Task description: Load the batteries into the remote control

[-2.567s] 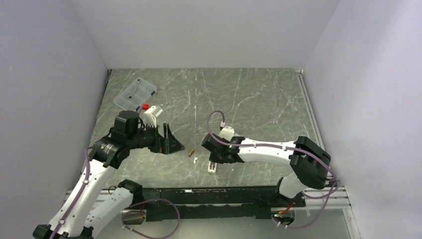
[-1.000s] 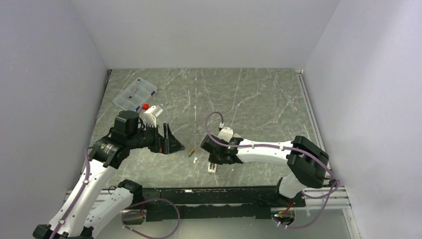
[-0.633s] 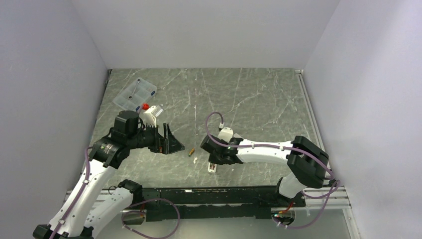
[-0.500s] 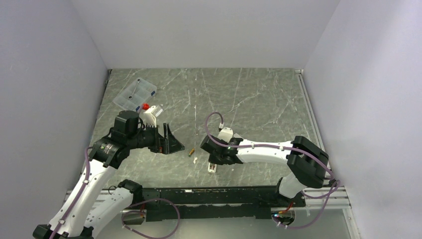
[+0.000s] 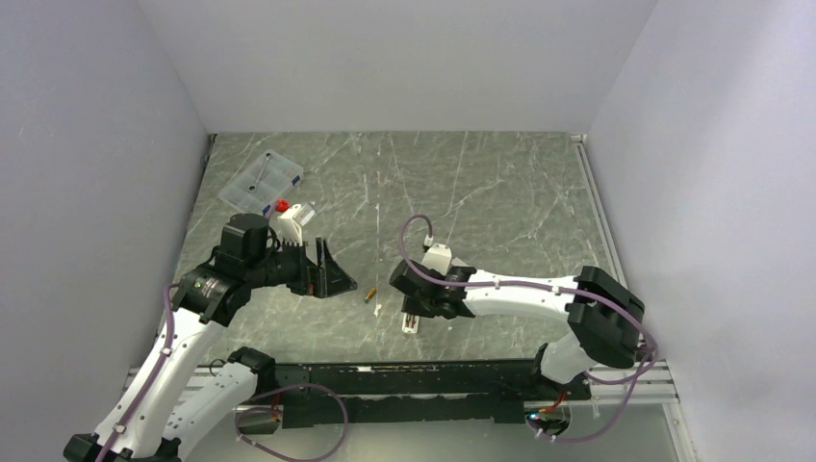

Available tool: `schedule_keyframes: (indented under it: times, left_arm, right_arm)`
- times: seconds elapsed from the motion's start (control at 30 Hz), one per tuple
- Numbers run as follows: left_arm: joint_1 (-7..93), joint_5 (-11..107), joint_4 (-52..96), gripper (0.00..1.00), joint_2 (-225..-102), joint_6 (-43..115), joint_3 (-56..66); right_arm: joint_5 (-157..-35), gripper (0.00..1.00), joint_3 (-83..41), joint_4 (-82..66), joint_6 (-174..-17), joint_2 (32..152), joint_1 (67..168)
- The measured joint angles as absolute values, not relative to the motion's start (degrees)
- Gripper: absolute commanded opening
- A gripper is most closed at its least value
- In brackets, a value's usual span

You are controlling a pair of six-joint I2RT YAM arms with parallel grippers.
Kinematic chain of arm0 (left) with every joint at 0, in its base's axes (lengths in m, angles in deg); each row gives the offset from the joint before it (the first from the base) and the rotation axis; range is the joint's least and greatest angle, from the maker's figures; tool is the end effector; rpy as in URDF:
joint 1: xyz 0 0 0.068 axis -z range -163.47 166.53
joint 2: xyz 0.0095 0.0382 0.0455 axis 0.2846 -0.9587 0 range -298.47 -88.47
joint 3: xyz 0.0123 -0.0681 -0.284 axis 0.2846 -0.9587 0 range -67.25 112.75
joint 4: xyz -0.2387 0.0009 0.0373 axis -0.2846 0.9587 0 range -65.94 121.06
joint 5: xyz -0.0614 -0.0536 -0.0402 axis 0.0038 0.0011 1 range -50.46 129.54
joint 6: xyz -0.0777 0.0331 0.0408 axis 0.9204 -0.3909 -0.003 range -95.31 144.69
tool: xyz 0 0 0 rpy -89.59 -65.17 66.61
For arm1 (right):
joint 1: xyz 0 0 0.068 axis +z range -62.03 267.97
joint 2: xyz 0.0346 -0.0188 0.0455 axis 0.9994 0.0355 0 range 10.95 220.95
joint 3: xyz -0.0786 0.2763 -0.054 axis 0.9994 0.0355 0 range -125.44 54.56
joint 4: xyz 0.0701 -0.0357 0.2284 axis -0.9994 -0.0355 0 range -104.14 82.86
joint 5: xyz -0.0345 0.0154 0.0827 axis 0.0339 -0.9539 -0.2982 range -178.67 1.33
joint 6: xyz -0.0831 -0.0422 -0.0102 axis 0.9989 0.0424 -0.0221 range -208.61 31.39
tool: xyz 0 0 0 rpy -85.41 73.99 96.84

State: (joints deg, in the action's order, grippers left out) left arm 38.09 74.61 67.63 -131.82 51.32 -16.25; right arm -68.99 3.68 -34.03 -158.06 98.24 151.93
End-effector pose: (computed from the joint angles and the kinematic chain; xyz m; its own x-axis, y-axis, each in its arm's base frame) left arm 0.1152 -0.0977 0.3137 -0.8166 -0.0720 -0.5727 0.4109 0.6244 -0.6643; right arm 0.1534 0.2492 0.1755 -0.8676 0.2326 -0.4394 0.0936 0.9444 0.3151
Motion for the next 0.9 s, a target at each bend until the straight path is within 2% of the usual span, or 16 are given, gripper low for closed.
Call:
schedule_keyframes:
  times: [0.37,0.53,0.63,0.9]
  left_arm:
    - [38.09,75.33,66.58,0.99,-132.83,52.08,-17.41]
    - [38.09,75.73,66.53,0.99,-132.93,53.29,-19.03]
    - [38.09,75.77,66.45,0.99,-132.85,54.12,-19.24]
    - [38.09,76.06,64.79,0.99,-132.41,56.22,-22.0]
  right_arm:
    - [-67.66,0.3,3.68,-34.87,-151.44,91.66,151.93]
    - [-68.47,0.2,4.95,-35.17,-145.75,89.61,151.93]
    - [-69.45,0.01,7.79,-35.59,-142.91,87.81,151.93]
    - [-73.06,0.0,16.69,-34.8,-140.4,84.8,151.93]
